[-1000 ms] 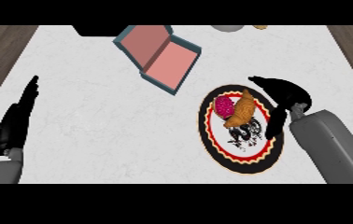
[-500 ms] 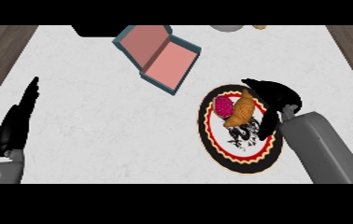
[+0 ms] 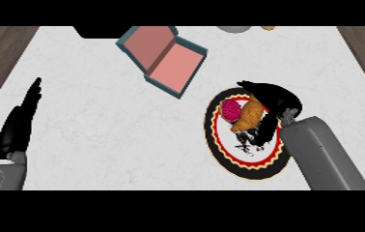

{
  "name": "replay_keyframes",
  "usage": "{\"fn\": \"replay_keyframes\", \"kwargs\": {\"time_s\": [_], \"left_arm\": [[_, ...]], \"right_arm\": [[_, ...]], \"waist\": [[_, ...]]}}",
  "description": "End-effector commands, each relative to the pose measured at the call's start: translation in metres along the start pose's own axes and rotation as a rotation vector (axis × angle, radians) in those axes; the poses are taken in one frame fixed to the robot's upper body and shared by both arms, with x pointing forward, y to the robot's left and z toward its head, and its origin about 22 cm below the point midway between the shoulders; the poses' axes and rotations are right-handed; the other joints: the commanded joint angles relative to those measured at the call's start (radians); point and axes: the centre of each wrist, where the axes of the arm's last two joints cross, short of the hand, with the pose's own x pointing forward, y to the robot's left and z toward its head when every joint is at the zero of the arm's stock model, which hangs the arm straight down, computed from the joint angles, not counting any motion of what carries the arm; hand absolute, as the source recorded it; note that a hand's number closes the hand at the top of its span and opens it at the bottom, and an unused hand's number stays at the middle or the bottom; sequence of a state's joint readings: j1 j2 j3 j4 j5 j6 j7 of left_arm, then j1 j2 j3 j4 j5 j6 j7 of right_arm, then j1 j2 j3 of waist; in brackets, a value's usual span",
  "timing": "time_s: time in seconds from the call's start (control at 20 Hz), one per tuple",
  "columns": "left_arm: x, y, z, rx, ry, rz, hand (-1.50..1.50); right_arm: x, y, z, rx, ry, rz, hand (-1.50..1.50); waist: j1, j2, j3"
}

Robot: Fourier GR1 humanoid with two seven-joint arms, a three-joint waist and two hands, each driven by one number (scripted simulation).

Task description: Pick the croissant from the plate and place it in the cardboard box

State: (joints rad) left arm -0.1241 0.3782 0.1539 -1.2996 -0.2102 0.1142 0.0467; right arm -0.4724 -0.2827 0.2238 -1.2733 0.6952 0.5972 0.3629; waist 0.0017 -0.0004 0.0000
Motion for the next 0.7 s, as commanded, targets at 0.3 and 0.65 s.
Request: {"fn": "replay_keyframes", "kwargs": {"time_s": [0.3, 0.65], "left_arm": [[0.01, -0.009, 0.004, 0.004, 0.0, 0.007, 0.0], [-0.01, 0.005, 0.011, 0.017, 0.005, 0.008, 0.0]], "right_arm": [[0.035, 0.0, -0.008, 0.073, 0.123, 0.053, -1.5], [0.014, 0.035, -0.033, 0.026, 0.18, 0.045, 1.5]], "waist": [[0.001, 0.0, 0.0], [0.002, 0.001, 0.0]]}}
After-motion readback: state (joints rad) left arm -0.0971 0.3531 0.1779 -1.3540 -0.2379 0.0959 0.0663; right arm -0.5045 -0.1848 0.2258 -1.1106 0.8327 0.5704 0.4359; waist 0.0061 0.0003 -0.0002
